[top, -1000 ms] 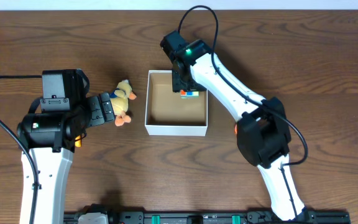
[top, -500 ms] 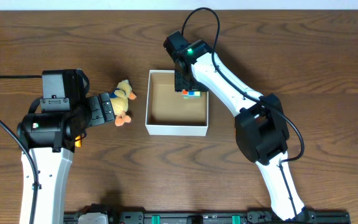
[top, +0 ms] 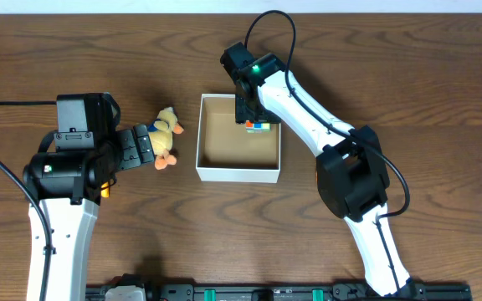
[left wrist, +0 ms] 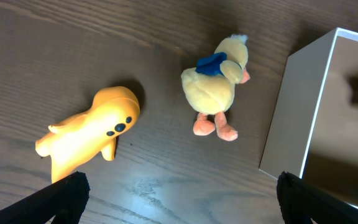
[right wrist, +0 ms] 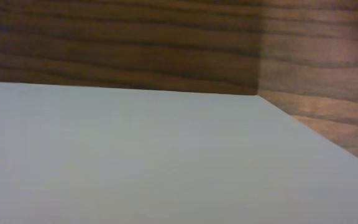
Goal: Pack container
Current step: 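Lower the cube into the box's right side and release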
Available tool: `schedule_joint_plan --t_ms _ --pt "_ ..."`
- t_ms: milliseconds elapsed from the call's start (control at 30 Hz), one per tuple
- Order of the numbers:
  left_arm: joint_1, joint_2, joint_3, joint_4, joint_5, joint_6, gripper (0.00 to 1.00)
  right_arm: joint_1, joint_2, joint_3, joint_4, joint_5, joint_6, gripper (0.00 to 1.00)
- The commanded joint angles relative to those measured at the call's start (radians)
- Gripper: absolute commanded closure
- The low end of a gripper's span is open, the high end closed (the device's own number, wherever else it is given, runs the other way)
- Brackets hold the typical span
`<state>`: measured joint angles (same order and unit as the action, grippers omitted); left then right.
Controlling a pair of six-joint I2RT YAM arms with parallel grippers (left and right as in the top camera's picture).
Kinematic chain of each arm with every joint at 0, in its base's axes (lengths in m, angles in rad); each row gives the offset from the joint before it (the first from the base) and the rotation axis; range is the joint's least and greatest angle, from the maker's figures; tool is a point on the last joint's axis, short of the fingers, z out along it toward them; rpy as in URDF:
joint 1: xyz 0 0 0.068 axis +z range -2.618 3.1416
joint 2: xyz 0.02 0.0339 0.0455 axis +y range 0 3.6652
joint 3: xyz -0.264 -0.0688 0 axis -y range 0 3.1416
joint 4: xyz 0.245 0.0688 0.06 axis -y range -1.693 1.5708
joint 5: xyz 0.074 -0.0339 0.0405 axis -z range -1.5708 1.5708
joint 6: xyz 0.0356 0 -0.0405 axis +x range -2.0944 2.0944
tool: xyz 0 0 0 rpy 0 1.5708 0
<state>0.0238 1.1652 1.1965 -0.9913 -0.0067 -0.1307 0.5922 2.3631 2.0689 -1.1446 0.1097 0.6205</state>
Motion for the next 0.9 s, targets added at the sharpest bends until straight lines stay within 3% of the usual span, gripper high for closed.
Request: schedule_joint_plan --t_ms 0,233,333,567,633,867 --pt "0.005 0.006 0.018 -0.003 -0.004 0.005 0.02 -0.010 -0.002 0.002 -0.019 0.015 0.015 0.63" --pt "0.005 0.006 0.018 -0.003 -0.004 0.005 0.02 -0.011 0.000 -0.034 0.005 0.022 0.023 0.59" --pt "0.005 0.006 0.018 -0.003 -0.004 0.005 0.02 -0.011 0.000 -0.066 0.024 0.021 0.023 0.46" --pt "0.005 0.006 0.018 -0.003 -0.004 0.005 0.02 -0.010 0.000 -0.092 0.042 0.021 0.022 0.37" --pt "0.005 0.006 0.018 -0.003 -0.004 0.005 0.02 -0.010 0.000 -0.092 0.043 0.021 0.022 0.28" --pt "0.005 0.006 0.018 -0.006 -0.004 0.005 0.02 -0.010 0.000 -0.092 0.045 0.021 0.022 0.22"
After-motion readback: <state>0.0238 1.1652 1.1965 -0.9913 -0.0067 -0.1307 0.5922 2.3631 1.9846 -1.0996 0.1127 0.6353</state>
